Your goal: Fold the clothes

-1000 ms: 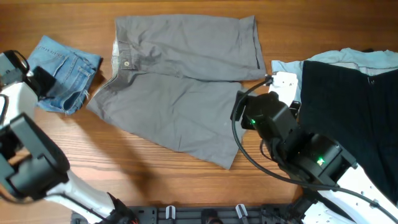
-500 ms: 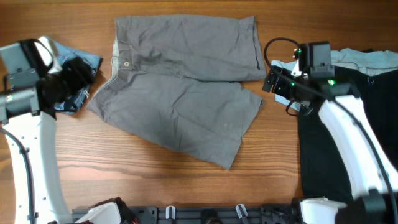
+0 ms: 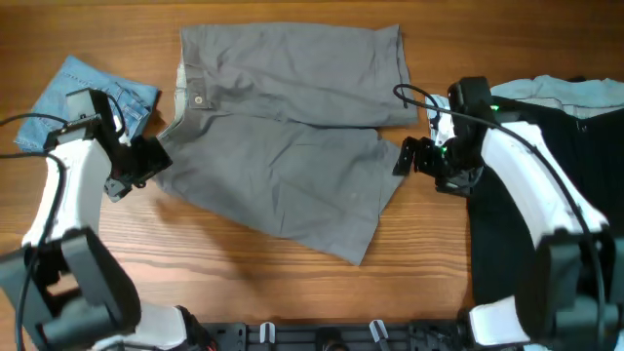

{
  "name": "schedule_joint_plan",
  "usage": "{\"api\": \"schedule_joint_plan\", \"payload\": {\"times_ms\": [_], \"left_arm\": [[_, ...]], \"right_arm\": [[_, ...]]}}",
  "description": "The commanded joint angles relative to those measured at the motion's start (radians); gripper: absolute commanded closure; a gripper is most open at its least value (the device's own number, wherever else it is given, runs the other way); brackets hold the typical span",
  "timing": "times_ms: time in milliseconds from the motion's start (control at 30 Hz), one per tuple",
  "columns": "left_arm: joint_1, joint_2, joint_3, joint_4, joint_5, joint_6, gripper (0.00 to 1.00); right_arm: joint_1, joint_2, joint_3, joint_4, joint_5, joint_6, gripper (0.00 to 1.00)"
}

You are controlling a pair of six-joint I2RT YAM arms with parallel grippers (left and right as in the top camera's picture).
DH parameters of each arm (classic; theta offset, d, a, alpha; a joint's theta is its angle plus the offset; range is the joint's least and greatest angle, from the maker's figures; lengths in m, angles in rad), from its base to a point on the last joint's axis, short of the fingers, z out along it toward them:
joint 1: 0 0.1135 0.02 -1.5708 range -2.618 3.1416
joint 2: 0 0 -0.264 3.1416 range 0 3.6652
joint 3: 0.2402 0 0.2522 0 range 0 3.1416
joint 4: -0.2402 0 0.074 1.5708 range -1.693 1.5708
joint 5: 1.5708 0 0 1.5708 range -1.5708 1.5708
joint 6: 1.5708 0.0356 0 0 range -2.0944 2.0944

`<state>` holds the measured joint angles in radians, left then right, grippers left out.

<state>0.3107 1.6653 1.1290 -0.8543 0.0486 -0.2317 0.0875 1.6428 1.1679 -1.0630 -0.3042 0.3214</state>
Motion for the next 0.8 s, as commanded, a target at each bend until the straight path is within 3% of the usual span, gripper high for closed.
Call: {"api": "schedule_joint_plan", "payload": {"times_ms": [0,67,167,233,333,533,767], "left_arm": [[0.019,0.088,-0.007,0.065,-0.032,-0.015,0.19],[0.019,0.121,-0.007,0.084,-0.032,-0.015,0.28],[0.019,0.134,-0.007,0.080,-0.032,-0.015,0.81],[0.019,0.130,-0.006,0.076,-0.032,-0.015,0.96],[0.019,0.122,-0.006,0.060,-0.032,-0.015,0.96],[0.019,0.090,-0.005,0.040,-0.031,-0.016,0.96],[0.019,0.084,-0.005,0.027,-0.020,-0.016,0.96]], "right_arm": [[0.071,-0.130,0.008,-0.051,-0.031,-0.020,0.00],[0.121,-0.166,-0.002,-0.081,0.002,0.056,0.00],[0.182,-0.167,-0.062,-0.074,0.039,0.142,0.01],[0.212,-0.161,-0.138,-0.030,0.033,0.157,0.10],[0.265,-0.161,-0.260,0.082,-0.087,0.129,0.21],[0.358,-0.161,-0.472,0.325,-0.112,0.187,0.25],[0.358,-0.157,-0.491,0.445,-0.147,0.129,0.35]]}}
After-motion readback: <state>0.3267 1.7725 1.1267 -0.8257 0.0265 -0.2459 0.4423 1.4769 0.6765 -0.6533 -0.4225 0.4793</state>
